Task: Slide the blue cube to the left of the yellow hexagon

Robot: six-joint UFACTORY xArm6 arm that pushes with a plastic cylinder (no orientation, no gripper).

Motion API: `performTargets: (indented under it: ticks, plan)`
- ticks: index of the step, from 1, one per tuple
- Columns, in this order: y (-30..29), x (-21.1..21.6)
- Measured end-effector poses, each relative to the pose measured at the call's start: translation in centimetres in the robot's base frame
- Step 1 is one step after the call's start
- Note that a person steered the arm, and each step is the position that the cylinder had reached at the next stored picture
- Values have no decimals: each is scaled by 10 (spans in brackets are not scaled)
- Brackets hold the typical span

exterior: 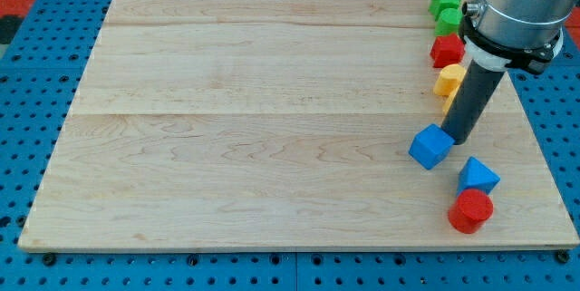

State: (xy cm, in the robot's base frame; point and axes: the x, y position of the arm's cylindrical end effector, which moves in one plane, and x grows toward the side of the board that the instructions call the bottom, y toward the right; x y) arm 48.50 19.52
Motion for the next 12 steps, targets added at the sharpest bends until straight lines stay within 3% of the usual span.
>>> performTargets:
  ticks: [5,6,7,8,9,10,12]
  plan:
    - [4,18]
    - [-59,24]
    - [-160,31]
    - [-222,2]
    - [-225,-39]
    - [-169,-22]
    - [-174,-62]
